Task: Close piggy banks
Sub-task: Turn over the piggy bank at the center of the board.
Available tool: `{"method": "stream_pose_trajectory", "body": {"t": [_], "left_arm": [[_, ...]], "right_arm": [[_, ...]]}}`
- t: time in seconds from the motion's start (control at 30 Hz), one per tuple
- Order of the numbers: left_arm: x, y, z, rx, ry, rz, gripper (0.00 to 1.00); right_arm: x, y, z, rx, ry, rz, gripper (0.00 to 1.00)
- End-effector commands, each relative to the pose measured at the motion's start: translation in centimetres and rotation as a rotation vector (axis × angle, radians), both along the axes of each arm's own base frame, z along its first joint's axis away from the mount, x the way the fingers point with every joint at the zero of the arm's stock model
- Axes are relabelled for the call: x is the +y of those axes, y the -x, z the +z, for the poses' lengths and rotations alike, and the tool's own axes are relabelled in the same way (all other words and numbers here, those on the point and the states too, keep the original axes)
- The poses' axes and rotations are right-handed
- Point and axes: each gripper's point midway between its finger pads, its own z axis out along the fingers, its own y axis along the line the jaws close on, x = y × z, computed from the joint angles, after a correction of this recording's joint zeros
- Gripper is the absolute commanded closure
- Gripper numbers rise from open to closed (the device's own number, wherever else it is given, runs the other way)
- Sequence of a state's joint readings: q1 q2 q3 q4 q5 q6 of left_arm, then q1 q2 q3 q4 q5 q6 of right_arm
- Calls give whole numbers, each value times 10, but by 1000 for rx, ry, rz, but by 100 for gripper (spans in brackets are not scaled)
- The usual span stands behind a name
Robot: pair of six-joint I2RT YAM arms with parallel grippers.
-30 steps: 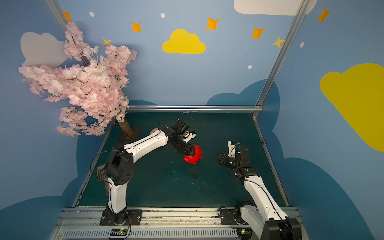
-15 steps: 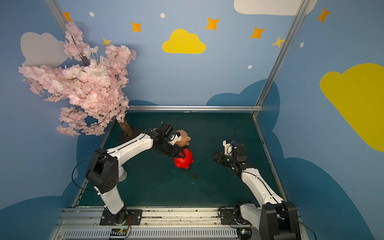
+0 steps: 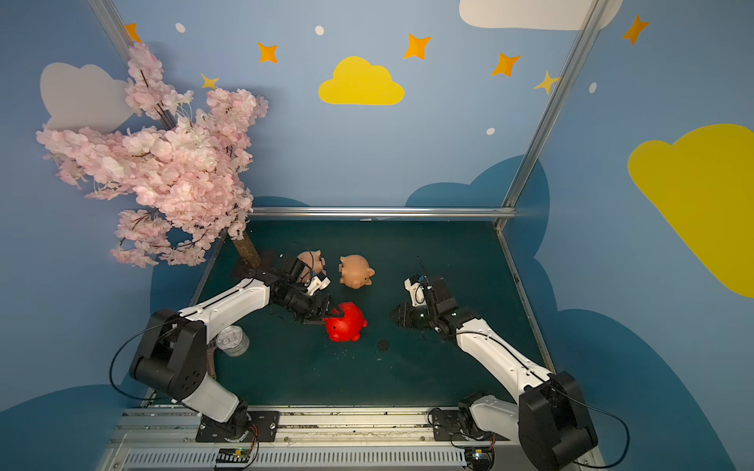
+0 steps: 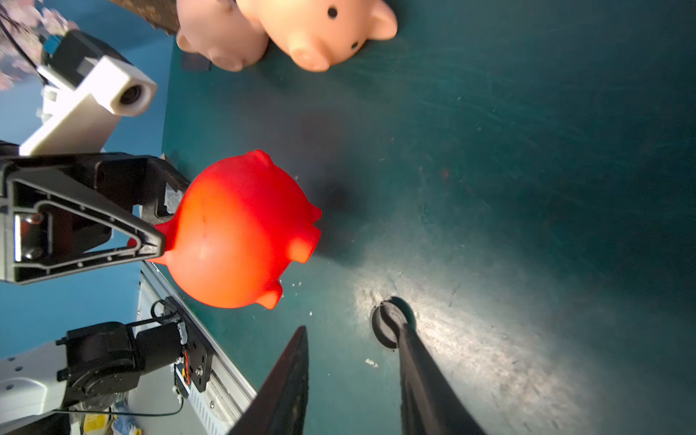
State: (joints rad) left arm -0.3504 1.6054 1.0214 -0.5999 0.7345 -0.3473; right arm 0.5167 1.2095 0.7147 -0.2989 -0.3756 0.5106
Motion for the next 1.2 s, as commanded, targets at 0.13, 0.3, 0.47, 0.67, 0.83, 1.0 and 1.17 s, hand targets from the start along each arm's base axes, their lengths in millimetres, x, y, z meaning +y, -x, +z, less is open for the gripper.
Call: {"method": "stream_pose_trajectory", "body": {"t": [0.13, 0.3, 0.47, 0.67, 0.83, 1.0, 1.17], "left_arm": [[-2, -6, -2, 21, 112, 3, 26], [3, -10, -11, 58, 104, 23, 19], [10, -12, -15, 50, 53, 29, 10], [25, -14, -26, 36, -61, 45, 7], [30, -19, -25, 20, -103, 50, 7], [35, -21, -22, -2, -142, 46, 7], [50, -23, -20, -48, -247, 36, 6]], "right_arm": [[8, 14, -22, 30, 179, 62, 63], [17, 21, -33, 75, 237, 115, 64], [25, 23, -41, 89, 257, 143, 65], [26, 23, -45, 82, 284, 164, 67], [23, 26, -49, 85, 317, 173, 67], [25, 27, -49, 81, 320, 180, 67], [27, 30, -51, 80, 339, 194, 68]]}}
